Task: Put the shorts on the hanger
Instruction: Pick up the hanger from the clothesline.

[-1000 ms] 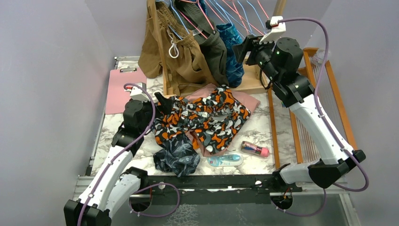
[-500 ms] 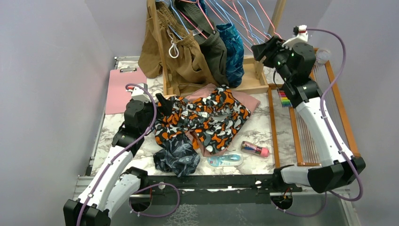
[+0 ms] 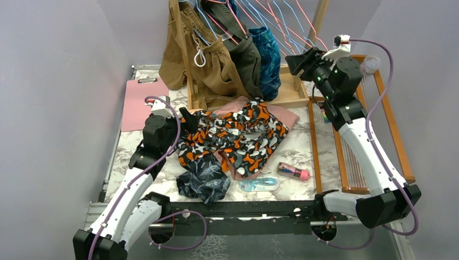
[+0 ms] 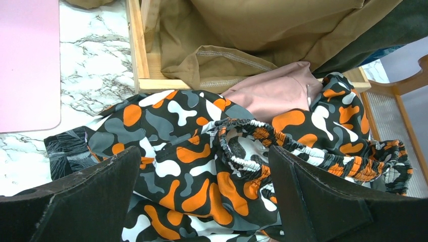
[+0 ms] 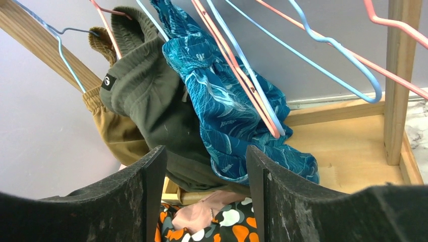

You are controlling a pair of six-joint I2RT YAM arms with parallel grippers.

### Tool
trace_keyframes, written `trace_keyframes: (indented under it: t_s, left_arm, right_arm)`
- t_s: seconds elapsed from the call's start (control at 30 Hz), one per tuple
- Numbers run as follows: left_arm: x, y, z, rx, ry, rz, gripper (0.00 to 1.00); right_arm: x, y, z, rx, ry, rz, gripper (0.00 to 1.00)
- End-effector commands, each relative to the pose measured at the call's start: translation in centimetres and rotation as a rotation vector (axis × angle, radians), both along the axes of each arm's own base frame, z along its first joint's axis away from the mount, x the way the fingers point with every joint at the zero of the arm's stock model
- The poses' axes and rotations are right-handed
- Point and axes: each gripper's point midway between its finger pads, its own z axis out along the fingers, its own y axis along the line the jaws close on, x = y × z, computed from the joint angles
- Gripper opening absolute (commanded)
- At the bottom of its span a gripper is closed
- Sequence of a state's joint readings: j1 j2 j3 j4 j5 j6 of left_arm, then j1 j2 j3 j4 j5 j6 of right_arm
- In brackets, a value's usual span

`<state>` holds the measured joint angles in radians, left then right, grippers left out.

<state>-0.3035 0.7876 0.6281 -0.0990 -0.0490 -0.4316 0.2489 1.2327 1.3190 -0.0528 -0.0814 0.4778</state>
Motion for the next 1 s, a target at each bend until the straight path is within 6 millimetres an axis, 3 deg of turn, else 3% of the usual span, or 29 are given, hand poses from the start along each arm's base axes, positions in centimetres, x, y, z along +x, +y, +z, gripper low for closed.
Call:
trace_keyframes:
  t_s: [0.0, 0.5, 0.73, 0.97]
  left_arm:
    - [0.3, -0.4, 1.6, -0.004, -0.045, -0.017, 0.99]
    - [0.3, -0.6, 1.5, -0.007, -0.046, -0.029, 0.99]
    - [0.2, -0.6, 1.6, -0.007, -0.051, -0.032, 0.99]
    - [0.1, -0.7, 1.7, -0.007, -0.054, -0.036, 0.99]
  right_arm:
    - [0.6, 0.7, 1.1, -0.012, -0.064, 0.032, 0.61]
    - [3.6, 0.1, 1.9, -0.059, -0.089, -0.036, 0.61]
    - [4.9, -0.5, 1.1, -0.092, -0.071, -0.079, 0.61]
    - [5.9, 0.2, -0.7, -0.091, -0.021, -0.057, 0.59]
